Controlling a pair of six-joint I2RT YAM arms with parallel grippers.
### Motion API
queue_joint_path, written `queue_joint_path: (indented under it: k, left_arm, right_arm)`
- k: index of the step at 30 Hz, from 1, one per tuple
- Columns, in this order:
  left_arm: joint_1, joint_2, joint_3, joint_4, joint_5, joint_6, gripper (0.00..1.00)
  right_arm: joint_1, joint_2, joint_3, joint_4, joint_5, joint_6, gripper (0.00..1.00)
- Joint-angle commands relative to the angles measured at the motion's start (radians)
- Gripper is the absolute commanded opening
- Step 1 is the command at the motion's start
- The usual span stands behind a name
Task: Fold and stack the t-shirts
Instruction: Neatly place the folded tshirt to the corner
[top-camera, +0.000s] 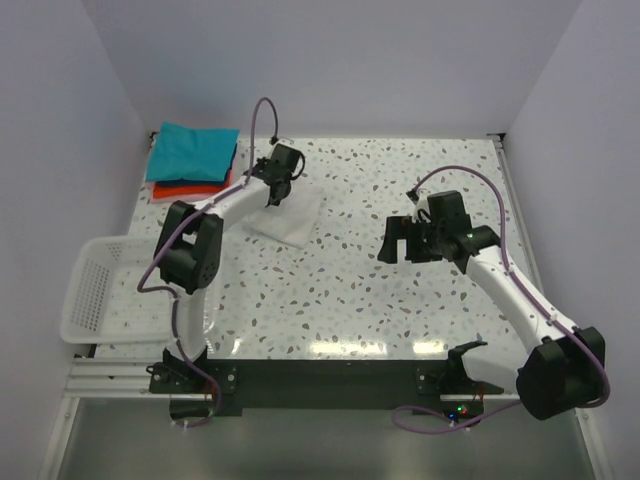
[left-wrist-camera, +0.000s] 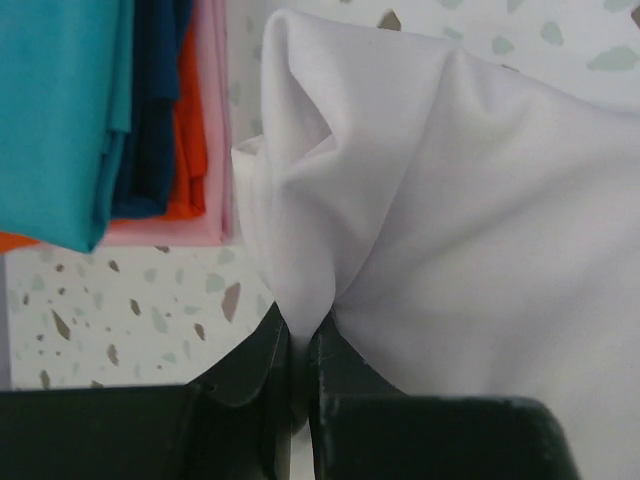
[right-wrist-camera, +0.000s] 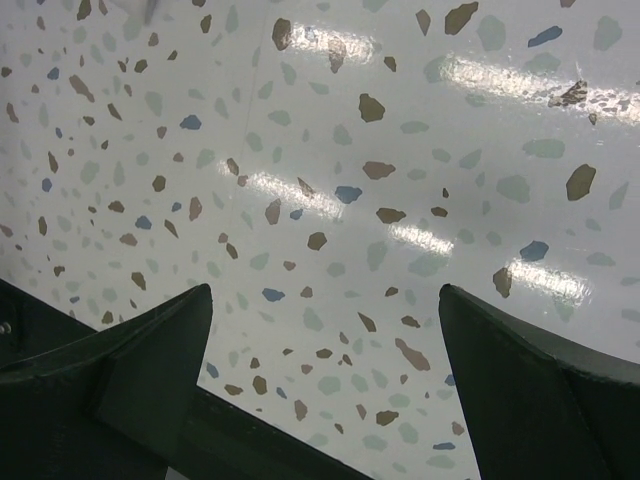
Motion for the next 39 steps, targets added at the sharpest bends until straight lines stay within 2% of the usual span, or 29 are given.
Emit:
queue_joint_path:
  k: [1,11,17,28,39]
  left_arm:
    - [0.039,0.014,0.084,0.109,-0.085,0.189,0.0]
    - [0.109,0.039,0.216,0.229,-0.172,0.439,0.0]
    - [0.138,0.029,0.243,0.312,-0.215,0.565,0.0]
    - [0.162,-0.017,0.406,0.28,-0.181,0.584,0.0]
    - [0.165,-0.055,0.495,0.218,-0.154,0.588,0.0]
  right_arm:
    - [-0.013,0.011,0.004,0.029,0.01,-0.014,0.99]
    - [-0.048,0.037,-0.002,0.039,-0.001,-0.011,0.99]
    - [-0.063,0.037,-0.008,0.05,-0.011,-0.01,0.99]
    - [-0.076,0.042,-0.014,0.059,-0.034,-0.005,0.99]
    - [-0.085,0.054,-0.022,0.07,-0.071,0.004,0.99]
